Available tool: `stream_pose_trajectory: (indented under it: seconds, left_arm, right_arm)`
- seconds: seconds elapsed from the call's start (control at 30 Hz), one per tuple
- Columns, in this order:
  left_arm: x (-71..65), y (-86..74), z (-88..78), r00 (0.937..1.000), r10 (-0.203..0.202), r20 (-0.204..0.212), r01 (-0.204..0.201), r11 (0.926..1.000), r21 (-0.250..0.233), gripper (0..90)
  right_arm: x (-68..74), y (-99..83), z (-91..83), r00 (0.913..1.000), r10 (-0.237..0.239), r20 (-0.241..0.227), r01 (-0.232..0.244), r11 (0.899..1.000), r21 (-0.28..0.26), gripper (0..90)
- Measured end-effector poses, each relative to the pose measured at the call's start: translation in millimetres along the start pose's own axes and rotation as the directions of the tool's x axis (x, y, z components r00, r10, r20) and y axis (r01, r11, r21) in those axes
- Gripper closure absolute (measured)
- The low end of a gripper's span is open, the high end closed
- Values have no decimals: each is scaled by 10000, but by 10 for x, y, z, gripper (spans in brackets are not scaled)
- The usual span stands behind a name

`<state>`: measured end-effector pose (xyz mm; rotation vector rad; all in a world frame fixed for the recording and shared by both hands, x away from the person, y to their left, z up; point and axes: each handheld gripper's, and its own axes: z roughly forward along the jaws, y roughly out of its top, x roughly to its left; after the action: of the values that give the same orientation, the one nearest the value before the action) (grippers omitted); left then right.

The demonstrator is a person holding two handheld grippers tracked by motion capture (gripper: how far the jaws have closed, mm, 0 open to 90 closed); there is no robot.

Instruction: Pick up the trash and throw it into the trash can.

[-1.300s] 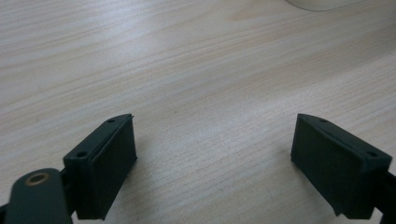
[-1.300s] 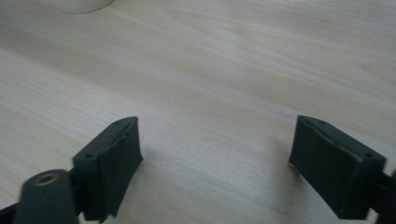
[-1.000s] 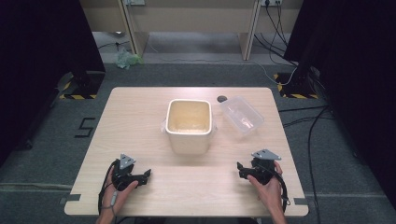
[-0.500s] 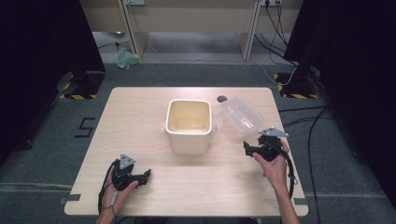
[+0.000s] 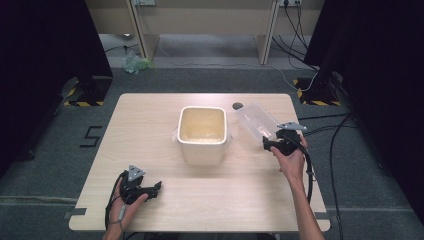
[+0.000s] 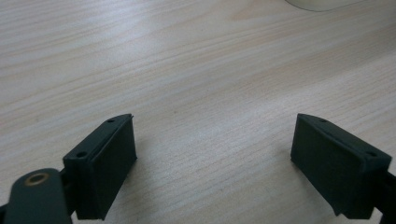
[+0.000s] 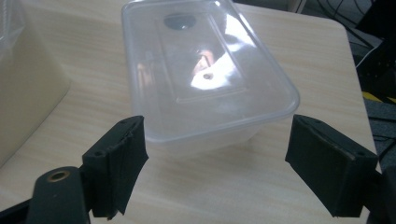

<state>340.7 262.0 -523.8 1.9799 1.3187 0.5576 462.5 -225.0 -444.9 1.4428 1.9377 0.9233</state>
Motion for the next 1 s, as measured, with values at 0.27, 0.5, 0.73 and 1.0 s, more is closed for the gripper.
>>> stream_pose_trajectory:
  seconds: [0.27,0.5,0.73,1.0]
  left_arm:
    - [0,0,0,10000,5,-3,-5,10000,2,131]
    - [0,0,0,10000,4,0,-4,10000,2,131]
    - [0,0,0,10000,3,1,-3,10000,0,131]
    - [0,0,0,10000,6,-1,-6,10000,4,131]
  right_arm:
    - [-57,75,96,9996,217,154,-219,9997,92,209]
    - [-156,40,313,9942,1054,212,-1057,9943,140,210]
    - [-89,35,283,9971,753,65,-754,9969,225,212]
    - [33,-77,111,9995,305,-65,-304,9992,265,211]
